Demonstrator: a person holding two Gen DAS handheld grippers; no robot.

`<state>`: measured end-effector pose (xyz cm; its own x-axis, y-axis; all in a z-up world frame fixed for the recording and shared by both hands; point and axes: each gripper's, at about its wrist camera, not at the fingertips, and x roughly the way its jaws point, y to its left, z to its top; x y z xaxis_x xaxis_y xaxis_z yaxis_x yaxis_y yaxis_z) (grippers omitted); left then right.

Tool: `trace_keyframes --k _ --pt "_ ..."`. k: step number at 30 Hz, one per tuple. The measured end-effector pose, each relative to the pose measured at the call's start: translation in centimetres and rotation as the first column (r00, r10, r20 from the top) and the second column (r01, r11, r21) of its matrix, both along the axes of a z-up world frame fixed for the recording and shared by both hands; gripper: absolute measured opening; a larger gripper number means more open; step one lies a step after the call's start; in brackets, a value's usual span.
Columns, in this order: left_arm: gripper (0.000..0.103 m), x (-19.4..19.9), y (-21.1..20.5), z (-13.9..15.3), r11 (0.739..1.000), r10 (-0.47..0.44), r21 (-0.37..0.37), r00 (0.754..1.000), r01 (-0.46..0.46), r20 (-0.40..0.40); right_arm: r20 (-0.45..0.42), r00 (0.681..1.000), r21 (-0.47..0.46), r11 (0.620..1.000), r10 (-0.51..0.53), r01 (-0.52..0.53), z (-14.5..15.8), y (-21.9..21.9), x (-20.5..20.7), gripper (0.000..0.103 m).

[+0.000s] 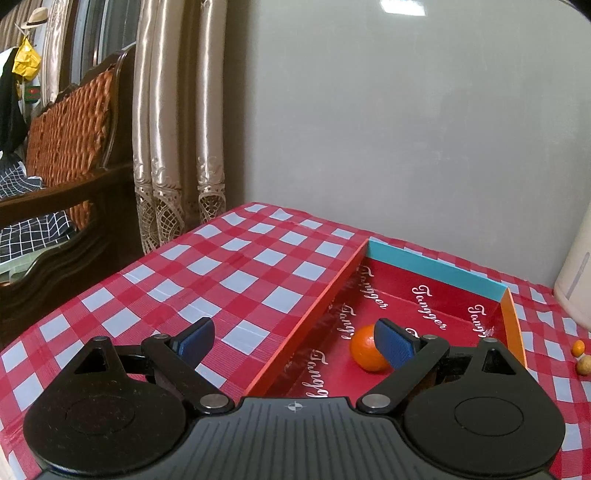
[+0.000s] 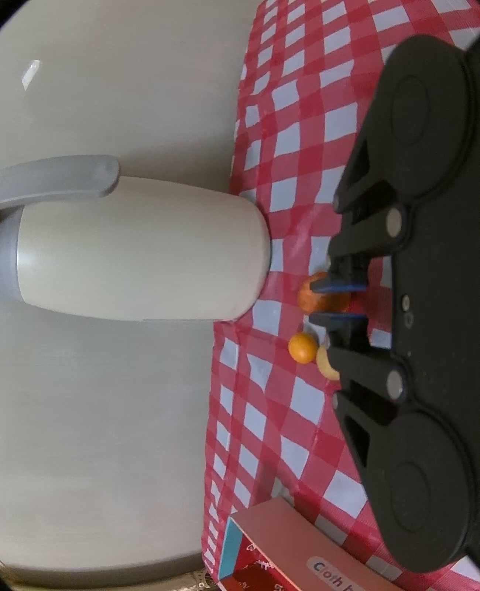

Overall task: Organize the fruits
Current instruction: 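Reach the right gripper to the orange-red fruit and close on it, then carry the orange-red fruit with the right gripper into the box and open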

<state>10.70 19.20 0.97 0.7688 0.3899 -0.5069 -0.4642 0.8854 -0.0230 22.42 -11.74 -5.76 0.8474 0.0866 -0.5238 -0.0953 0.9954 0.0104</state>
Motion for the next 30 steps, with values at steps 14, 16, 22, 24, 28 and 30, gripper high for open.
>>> trace_keyframes --k 14,16,22,24,28,30 --pt "0.093 0.1 1.0 0.0 1.0 0.022 -0.007 1.0 -0.021 0.005 0.032 0.999 -0.011 0.999 -0.031 0.031 -0.2 -0.1 0.2 0.029" --pt "0.093 0.1 1.0 0.0 1.0 0.02 -0.005 1.0 -0.02 0.004 0.012 0.999 -0.009 1.0 -0.03 0.03 -0.5 -0.1 0.6 0.031" --pt "0.093 0.1 0.8 0.0 1.0 0.018 -0.001 1.0 -0.018 0.002 -0.026 0.999 0.022 0.999 -0.031 0.032 -1.2 -0.6 1.1 0.029" --pt "0.093 0.1 0.8 0.0 1.0 0.018 -0.001 1.0 -0.018 0.002 -0.021 0.999 0.024 0.999 -0.029 0.03 -1.1 -0.5 1.0 0.029" --pt "0.093 0.1 0.7 0.0 1.0 0.018 0.001 1.0 -0.018 0.002 -0.006 0.999 0.027 0.999 -0.032 0.032 -0.8 -0.6 0.7 0.029" --pt "0.093 0.1 0.7 0.0 1.0 0.017 0.001 1.0 -0.017 0.002 0.004 1.0 0.029 0.999 -0.031 0.031 -0.3 -0.6 0.3 0.029"
